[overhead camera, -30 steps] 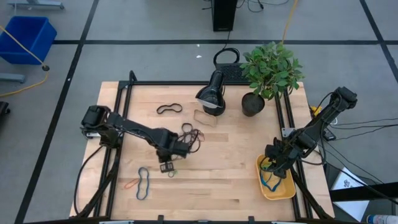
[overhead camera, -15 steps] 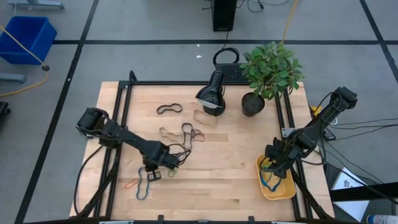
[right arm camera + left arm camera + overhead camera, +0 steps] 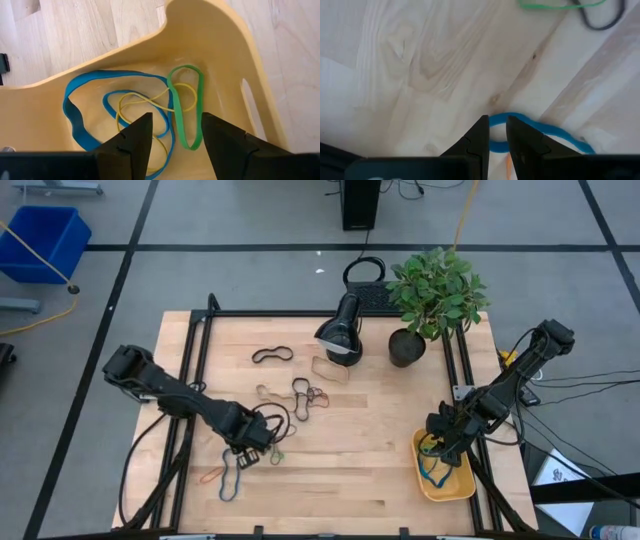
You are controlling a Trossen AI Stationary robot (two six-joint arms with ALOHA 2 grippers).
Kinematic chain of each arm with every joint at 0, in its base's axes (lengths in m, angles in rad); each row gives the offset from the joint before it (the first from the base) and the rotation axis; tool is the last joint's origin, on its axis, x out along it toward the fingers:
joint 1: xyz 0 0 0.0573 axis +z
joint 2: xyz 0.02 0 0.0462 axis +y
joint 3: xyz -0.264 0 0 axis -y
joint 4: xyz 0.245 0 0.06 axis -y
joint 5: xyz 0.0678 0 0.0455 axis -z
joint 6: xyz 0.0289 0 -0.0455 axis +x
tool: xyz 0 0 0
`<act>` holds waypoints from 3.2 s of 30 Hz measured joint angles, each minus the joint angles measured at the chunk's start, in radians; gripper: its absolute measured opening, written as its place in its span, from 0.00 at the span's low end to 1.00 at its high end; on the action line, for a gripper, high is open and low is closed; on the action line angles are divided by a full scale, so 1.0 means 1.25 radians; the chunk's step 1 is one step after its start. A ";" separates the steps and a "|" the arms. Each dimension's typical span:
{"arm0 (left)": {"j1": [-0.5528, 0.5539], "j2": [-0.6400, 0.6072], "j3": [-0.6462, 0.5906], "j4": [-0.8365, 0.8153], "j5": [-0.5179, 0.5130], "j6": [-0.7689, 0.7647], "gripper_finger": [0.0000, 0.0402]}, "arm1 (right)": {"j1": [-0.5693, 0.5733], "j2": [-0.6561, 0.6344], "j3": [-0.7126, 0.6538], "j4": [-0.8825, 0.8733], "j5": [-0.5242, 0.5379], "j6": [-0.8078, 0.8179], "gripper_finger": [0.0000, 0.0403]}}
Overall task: Pick and place rubber bands into bin
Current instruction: Put the blue rubber band into the yellow bin
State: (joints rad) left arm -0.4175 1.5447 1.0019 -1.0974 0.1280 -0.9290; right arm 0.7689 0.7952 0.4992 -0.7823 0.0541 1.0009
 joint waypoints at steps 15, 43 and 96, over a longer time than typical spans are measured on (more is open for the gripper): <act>0.000 -0.003 0.000 0.001 0.019 -0.133 0.59 | 0.000 0.000 0.000 0.007 0.001 0.005 0.40; -0.070 -0.002 -0.200 0.188 0.106 -0.223 0.42 | -0.028 0.000 0.000 0.010 0.023 -0.021 0.40; 0.075 -0.002 0.117 0.642 -0.308 0.207 0.01 | -0.029 -0.160 0.000 0.577 0.149 -0.418 0.40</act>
State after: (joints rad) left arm -0.3239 1.5427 1.1481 -0.2949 -0.2574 -0.6704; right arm 0.7322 0.5951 0.4995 -0.0608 0.2409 0.4782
